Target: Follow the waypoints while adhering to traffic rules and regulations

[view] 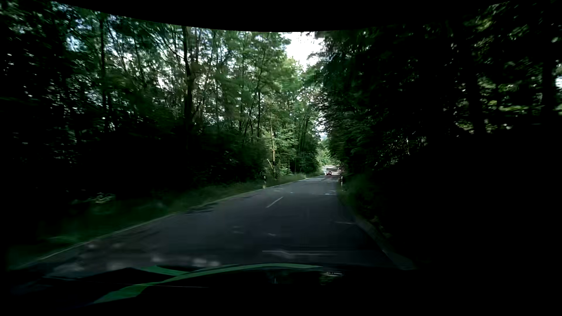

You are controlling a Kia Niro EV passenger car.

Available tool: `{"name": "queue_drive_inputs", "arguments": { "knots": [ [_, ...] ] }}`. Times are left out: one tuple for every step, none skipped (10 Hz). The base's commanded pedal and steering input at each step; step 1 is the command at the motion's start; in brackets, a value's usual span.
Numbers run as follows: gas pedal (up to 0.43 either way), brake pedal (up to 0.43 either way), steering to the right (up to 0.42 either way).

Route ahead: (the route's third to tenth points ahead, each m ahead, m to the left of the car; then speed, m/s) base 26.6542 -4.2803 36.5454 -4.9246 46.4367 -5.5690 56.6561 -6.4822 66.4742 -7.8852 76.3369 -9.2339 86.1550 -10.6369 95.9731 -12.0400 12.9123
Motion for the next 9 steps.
{"name": "queue_drive_inputs", "arguments": {
  "knots": [
    [0.000,0.177,0.025],
    [0.000,0.195,0.026],
    [0.000,0.220,0.027],
    [0.000,0.232,0.028],
    [0.000,0.244,0.030],
    [0.000,0.256,0.033],
    [0.000,0.262,0.033],
    [0.000,0.256,0.034],
    [0.000,0.256,0.033]
  ]
}}
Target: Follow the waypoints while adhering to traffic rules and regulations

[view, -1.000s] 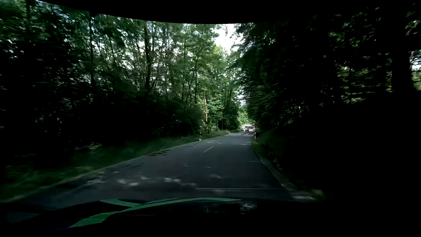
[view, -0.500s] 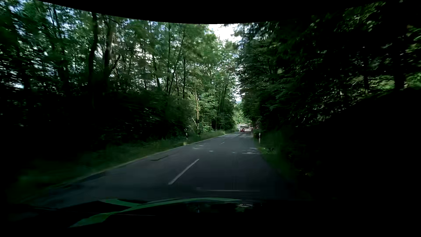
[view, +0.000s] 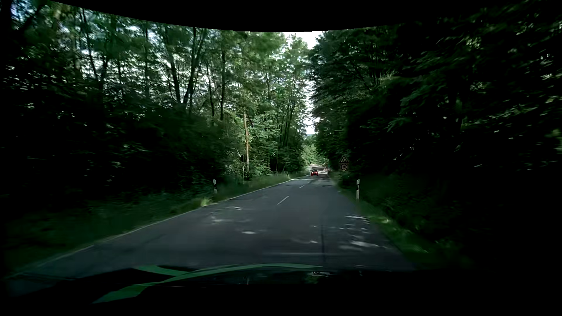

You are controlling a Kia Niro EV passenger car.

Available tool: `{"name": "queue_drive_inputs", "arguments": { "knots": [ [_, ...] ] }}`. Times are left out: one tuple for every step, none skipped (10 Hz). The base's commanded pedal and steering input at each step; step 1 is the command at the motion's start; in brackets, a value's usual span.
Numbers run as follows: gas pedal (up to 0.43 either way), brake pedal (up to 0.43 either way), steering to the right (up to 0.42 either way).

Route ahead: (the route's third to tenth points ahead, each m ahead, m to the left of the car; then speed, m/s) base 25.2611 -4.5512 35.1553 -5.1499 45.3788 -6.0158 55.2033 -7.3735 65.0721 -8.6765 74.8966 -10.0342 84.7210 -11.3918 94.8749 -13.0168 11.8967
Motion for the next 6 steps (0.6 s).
{"name": "queue_drive_inputs", "arguments": {
  "knots": [
    [0.000,0.262,0.035],
    [0.000,0.268,0.038],
    [0.000,0.280,0.039],
    [0.000,0.280,0.038],
    [0.000,0.280,0.038],
    [0.000,0.280,0.034]
  ]
}}
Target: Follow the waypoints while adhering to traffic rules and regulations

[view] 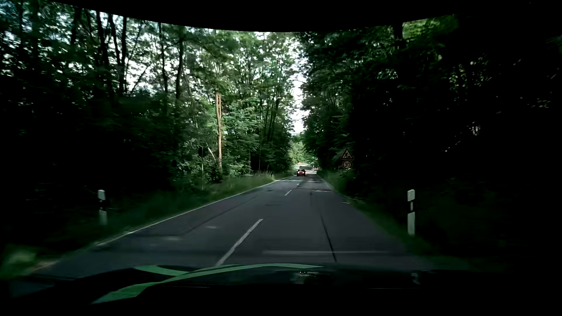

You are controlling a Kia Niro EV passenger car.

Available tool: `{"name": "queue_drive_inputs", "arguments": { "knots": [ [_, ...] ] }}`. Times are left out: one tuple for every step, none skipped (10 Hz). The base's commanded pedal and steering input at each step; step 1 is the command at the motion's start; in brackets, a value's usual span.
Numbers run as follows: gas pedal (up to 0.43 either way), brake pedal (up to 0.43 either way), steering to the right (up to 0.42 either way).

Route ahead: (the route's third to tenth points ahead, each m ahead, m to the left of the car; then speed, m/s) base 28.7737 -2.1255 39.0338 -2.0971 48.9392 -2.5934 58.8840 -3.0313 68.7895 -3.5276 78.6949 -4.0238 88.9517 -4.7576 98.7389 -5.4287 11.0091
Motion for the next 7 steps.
{"name": "queue_drive_inputs", "arguments": {
  "knots": [
    [0.000,0.280,0.033],
    [0.000,0.280,0.030],
    [0.000,0.280,0.028],
    [0.000,0.274,0.023],
    [0.000,0.268,0.019],
    [0.000,0.268,0.016],
    [0.000,0.262,0.012]
  ]
}}
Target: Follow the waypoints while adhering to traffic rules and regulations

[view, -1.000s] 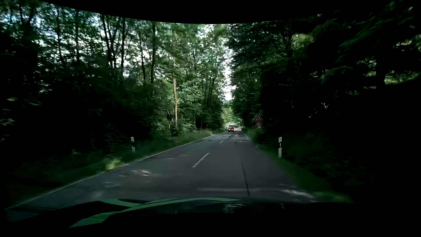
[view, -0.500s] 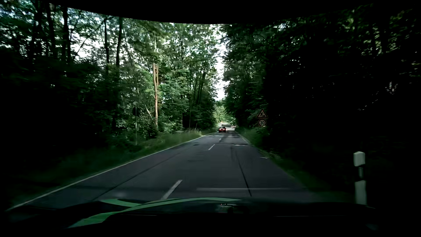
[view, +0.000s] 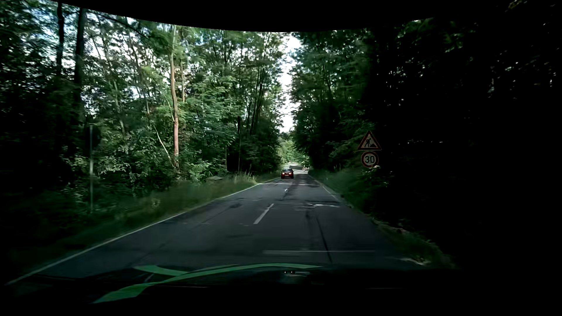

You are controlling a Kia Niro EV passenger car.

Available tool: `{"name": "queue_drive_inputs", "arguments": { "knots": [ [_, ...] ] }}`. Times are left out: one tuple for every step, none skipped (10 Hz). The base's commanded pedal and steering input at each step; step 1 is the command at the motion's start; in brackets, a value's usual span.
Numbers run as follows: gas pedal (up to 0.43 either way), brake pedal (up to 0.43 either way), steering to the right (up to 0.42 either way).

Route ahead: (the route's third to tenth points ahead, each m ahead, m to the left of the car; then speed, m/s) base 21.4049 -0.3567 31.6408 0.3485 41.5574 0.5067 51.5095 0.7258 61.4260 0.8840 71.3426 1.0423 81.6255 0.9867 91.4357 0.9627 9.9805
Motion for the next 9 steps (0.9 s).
{"name": "queue_drive_inputs", "arguments": {
  "knots": [
    [0.000,0.262,0.010],
    [0.000,0.262,0.009],
    [0.000,0.268,0.009],
    [0.000,0.268,0.009],
    [0.000,0.268,0.013],
    [0.000,0.268,0.017],
    [0.000,0.268,0.018],
    [0.000,0.268,0.017],
    [0.000,0.238,0.015]
  ]
}}
